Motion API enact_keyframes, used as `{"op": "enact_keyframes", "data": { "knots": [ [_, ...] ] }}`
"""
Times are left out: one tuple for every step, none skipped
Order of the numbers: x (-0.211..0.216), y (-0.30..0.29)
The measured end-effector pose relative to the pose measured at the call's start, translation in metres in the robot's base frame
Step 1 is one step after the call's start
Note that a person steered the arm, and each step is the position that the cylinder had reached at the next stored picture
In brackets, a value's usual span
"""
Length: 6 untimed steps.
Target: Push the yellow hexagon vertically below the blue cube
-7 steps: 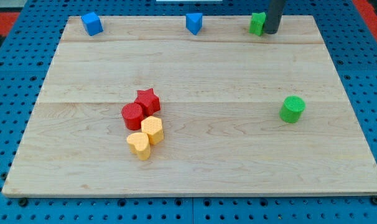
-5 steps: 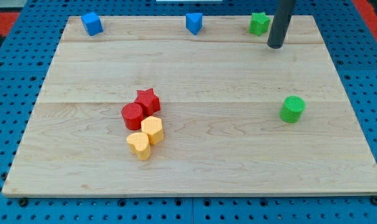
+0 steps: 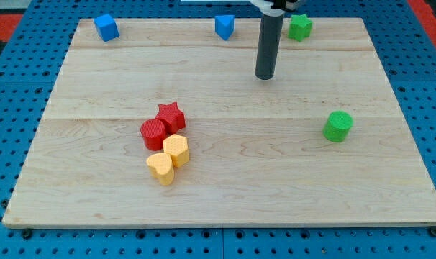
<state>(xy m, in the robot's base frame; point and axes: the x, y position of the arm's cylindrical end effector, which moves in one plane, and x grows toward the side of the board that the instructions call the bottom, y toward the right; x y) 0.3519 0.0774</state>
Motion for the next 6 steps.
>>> {"op": "enact_keyframes", "data": {
  "knots": [
    [0.036, -0.031],
    [0.059, -0.075],
    [0.14, -0.074],
    [0.17, -0.077],
    [0.171, -0.176],
    [0.171, -0.192]
  ]
}}
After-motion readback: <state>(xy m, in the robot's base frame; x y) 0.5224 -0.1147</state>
